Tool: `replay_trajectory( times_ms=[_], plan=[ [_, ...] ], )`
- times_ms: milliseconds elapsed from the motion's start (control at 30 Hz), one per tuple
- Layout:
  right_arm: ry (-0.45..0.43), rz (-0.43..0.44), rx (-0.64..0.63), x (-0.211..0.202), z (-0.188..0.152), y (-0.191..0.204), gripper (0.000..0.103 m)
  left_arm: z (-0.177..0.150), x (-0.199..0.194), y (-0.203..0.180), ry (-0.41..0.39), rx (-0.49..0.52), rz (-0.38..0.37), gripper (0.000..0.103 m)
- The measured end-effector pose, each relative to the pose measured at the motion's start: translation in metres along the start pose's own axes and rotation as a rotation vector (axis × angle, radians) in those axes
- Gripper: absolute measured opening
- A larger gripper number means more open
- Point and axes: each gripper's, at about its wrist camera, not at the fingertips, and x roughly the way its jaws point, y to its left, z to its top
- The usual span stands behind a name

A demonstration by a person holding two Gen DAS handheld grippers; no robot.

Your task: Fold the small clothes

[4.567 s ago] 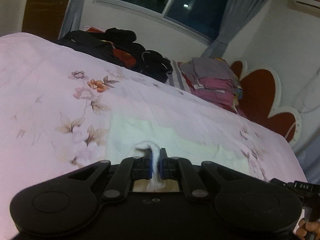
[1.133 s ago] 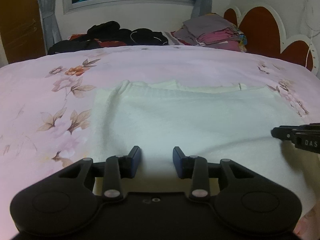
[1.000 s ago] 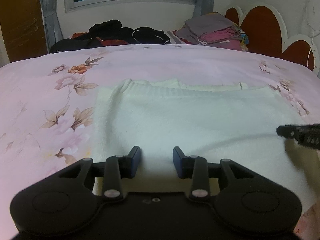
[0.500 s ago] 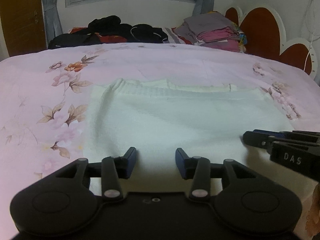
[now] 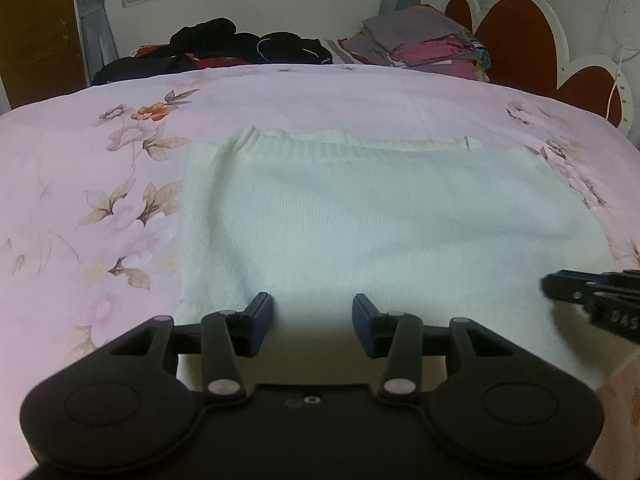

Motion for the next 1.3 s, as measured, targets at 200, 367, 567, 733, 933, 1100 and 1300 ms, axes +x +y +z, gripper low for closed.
replay_trajectory(
  times_ms=[200,367,567,733,933,1100,1300],
  plan=[
    [0.019,-0.082,0.023,-0.018,-0.015,-0.009,0.015,-0.009,-0.009,0.006,0.010,0.005,-0.019,0.048],
    [0.018,-0.150,0.025,-0.030,-0.025,-0.005,0.091,-0.020,-0.018,0.011,0.018,0.025,-0.028,0.053],
    [0.020,-0.180,0.049,-0.039,-0.040,-0.005,0.086,-0.027,-0.027,0.015,0.025,0.033,-0.039,0.054],
    [-0.035,-0.163,0.060,-0.053,-0.035,0.003,0.055,-0.030,-0.036,0.014,0.015,0.032,-0.058,0.058],
    [0.007,-0.121,0.045,-0.041,-0.040,0.024,0.047,-0.045,-0.036,0.016,0.014,0.059,-0.049,0.058],
    [0.034,-0.132,0.027,-0.042,-0.043,0.025,0.047,-0.047,-0.043,0.023,0.024,0.027,-0.060,0.058],
    [-0.004,-0.093,0.050,-0.065,-0.043,0.035,0.047,-0.049,-0.061,0.033,0.026,-0.055,-0.101,0.058]
  ],
)
